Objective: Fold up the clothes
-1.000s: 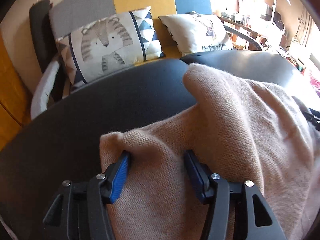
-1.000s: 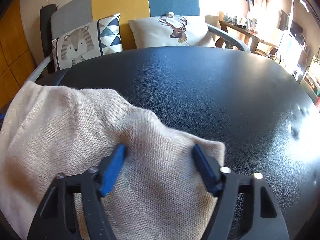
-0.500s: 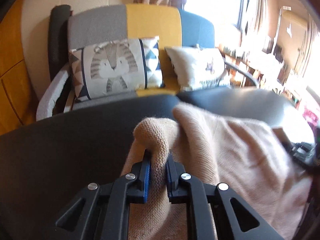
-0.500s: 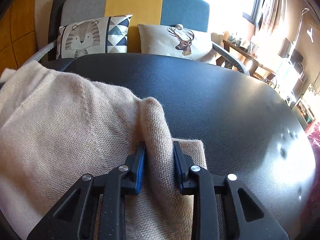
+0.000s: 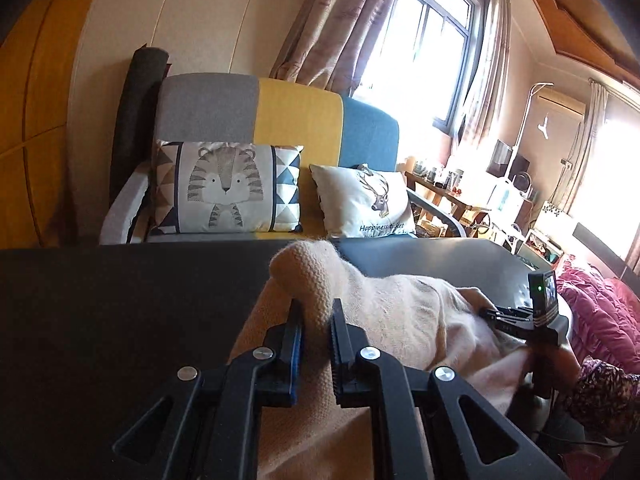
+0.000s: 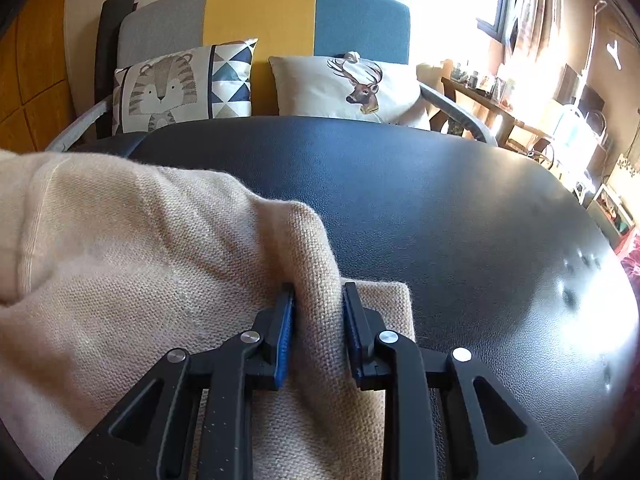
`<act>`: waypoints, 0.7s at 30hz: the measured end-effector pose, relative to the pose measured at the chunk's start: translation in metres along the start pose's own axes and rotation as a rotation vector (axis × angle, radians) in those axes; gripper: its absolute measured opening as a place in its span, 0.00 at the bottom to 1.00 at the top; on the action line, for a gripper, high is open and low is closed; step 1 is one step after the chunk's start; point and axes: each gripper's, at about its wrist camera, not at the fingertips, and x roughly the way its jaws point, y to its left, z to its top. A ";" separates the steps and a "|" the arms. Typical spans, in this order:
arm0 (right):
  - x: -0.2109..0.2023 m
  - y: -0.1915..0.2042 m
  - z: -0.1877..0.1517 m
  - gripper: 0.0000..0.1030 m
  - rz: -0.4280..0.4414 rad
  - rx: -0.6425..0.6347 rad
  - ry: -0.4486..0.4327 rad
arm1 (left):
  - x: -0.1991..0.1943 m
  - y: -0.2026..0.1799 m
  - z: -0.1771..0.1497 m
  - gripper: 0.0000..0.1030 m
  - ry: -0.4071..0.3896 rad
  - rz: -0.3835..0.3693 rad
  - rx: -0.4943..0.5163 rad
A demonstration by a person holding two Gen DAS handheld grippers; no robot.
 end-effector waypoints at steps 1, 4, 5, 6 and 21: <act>-0.003 -0.003 0.002 0.22 0.021 0.027 -0.005 | -0.005 0.003 -0.008 0.07 0.014 0.004 -0.015; -0.019 -0.009 0.011 0.13 0.105 0.130 -0.053 | -0.010 0.016 -0.035 0.07 0.053 0.025 -0.047; -0.027 -0.008 0.014 0.12 0.134 0.152 -0.075 | -0.013 0.018 -0.042 0.07 0.064 0.032 -0.052; -0.036 -0.004 0.016 0.12 0.160 0.155 -0.097 | -0.015 0.020 -0.049 0.07 0.073 0.037 -0.057; -0.040 0.082 0.042 0.66 0.341 -0.090 0.030 | -0.020 0.031 -0.127 0.10 0.230 0.021 -0.202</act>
